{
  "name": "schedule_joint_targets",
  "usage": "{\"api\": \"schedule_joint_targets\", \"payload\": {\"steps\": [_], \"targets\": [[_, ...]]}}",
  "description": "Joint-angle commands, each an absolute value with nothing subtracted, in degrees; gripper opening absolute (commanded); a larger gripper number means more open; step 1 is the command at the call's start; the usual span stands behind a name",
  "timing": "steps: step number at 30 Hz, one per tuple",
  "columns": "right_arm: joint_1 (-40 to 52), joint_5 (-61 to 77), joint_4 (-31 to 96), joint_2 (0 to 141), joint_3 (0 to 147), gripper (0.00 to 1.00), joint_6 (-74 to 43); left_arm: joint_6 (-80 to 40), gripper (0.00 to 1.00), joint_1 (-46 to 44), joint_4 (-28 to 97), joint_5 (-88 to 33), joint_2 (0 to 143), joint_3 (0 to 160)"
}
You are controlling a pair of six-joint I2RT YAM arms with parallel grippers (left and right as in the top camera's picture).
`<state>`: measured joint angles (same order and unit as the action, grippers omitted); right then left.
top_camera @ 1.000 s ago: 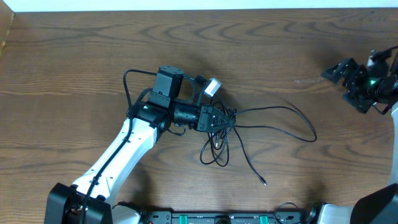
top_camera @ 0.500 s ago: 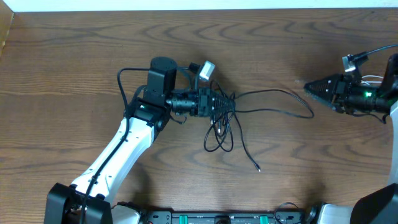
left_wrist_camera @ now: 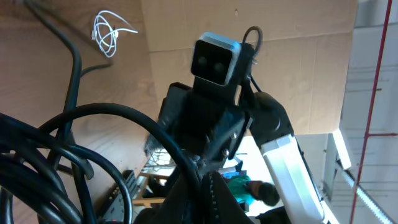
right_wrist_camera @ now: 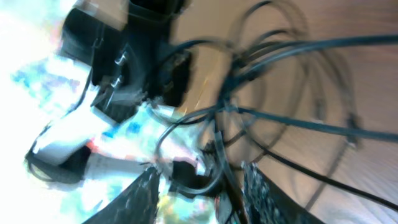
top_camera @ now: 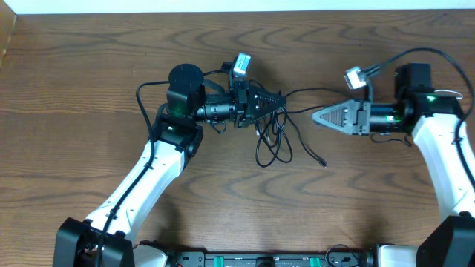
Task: Untangle cables
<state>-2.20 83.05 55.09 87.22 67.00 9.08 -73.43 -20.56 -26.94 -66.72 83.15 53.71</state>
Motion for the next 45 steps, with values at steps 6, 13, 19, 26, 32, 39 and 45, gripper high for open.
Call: {"api": "schedule_joint_targets", "payload": {"steps": [6,13,19,26,32,39,45], "targets": [[2.8,87.7,48.2,87.2,66.8,0.36,-1.7,-76.2,0.07,-20.3,-27.3,-66.8,82.7,54.3],[5.1,76.6,44.4,87.2,66.8,0.33,-16.1,-77.0,0.07,-20.3,-27.4,-66.8,82.7,54.3],[8.3,72.5,40.8,87.2,66.8,0.31,-22.9,-77.1,0.08,-20.3,-27.4,-66.8,82.7,54.3],[11.7,69.9,34.3,87.2,66.8,0.29,-31.8,-77.0,0.07,-20.3,-27.4,-66.8,82.7,54.3],[13.2,66.9,31.9,87.2,66.8,0.01,-33.5,-77.0,0.08,-20.3,-27.3,-66.8,82.7,54.3],[11.4,67.6,32.0,86.7,66.8,0.01,-28.4,-72.3,0.07,-20.3,-26.4,-67.5,82.7,54.3],[9.7,75.1,31.5,84.8,66.8,0.01,-21.8,-61.9,0.08,-20.3,-13.5,-64.1,82.7,54.3]]}}
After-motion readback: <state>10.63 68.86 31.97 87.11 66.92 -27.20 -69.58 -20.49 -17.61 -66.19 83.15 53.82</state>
